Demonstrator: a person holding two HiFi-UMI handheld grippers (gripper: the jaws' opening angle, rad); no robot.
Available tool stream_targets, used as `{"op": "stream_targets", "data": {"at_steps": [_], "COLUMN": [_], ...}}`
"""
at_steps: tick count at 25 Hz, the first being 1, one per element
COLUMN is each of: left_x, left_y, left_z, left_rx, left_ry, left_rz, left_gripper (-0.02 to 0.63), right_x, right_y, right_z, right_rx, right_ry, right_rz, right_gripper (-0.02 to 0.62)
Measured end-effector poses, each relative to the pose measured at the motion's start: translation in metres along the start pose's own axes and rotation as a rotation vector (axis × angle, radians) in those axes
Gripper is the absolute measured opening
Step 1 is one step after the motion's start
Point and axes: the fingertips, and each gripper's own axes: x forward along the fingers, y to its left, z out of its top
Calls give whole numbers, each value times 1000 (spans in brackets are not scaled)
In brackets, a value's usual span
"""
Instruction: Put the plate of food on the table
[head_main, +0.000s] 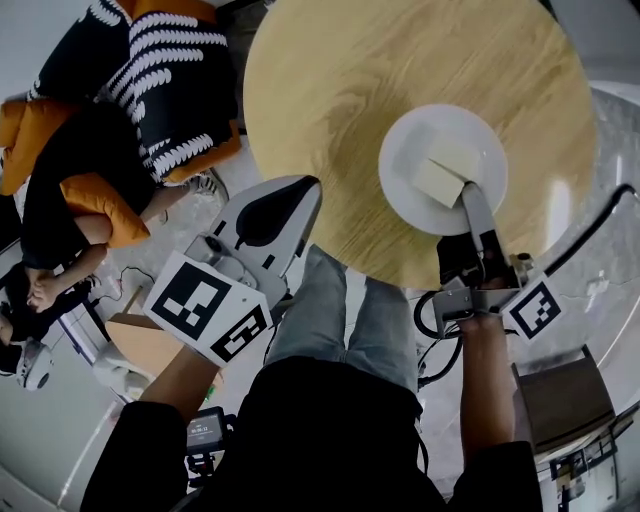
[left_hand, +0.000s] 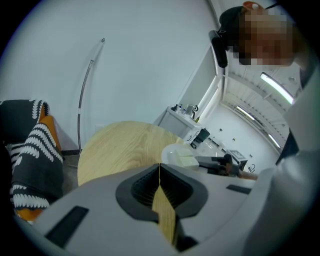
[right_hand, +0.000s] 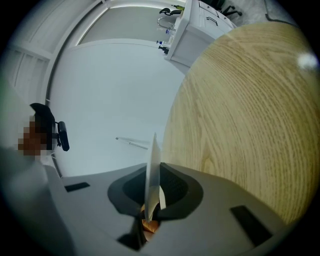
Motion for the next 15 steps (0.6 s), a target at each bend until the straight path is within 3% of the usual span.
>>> {"op": "stream_targets", "data": {"at_steps": [4,10,15], "left_x": [3,3,1], "left_y": [-3,0,8], "left_z": [-3,-4,1], "left_rx": [-5,-17,-23], "left_ry": [8,16,13], "left_rz": [-1,-6,-7], "left_gripper": [11,11,11], "right_x": [-3,-3,0], "right_y": [-9,-34,-34], "right_z": [0,-6,-7], "right_rx": [10,50,31], "right_ry": [-9,-23,-9], "right_rz": [-47,-193,-220], "right_gripper": [29,31,29]}}
